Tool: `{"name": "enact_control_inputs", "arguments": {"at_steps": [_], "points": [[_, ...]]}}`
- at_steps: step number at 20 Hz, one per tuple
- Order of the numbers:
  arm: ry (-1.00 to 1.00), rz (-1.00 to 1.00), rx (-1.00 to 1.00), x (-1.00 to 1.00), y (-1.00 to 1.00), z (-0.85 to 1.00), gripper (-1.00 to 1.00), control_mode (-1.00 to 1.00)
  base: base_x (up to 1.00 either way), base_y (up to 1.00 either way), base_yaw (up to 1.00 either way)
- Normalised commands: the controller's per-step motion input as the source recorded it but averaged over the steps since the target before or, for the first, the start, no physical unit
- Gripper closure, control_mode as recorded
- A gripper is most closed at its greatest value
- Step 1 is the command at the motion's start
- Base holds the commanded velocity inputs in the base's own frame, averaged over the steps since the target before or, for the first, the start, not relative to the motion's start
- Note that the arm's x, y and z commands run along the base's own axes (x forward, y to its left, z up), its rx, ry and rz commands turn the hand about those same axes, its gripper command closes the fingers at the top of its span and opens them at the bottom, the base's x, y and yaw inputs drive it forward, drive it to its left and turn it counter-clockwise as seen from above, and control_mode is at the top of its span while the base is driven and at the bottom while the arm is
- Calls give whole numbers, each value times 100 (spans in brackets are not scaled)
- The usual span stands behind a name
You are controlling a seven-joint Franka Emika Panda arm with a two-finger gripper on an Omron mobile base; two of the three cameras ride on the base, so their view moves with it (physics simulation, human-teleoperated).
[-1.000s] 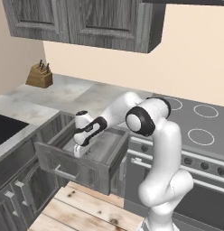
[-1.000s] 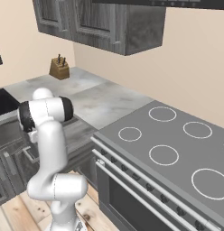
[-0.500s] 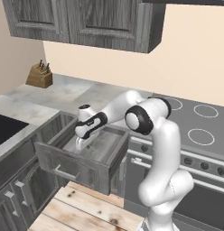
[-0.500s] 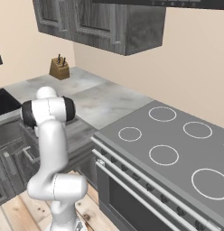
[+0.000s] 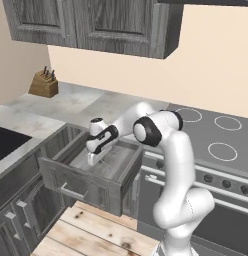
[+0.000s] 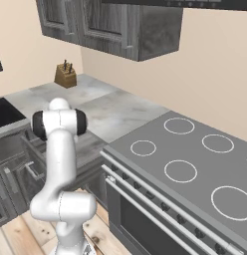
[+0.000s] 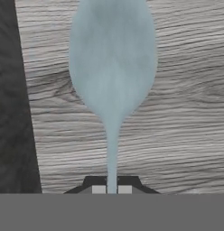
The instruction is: Pick up the metallic utensils from the counter and place them in the open drawer. Make sure not to pick up any wooden utensils.
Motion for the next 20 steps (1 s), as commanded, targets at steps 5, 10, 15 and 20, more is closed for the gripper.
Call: {"name": "enact_control_inputs", "arguments": {"at_steps": [5,10,15,20], "points": [[0,0,-5,21,0,-47,100,-100,0,0,0],[3,0,-1,7,0,-15,100,-100,0,0,0],[0,0,0,17,9,-7,100,-100,0,0,0],[0,0,0,19,12,-10,-100,-100,0,0,0]]}}
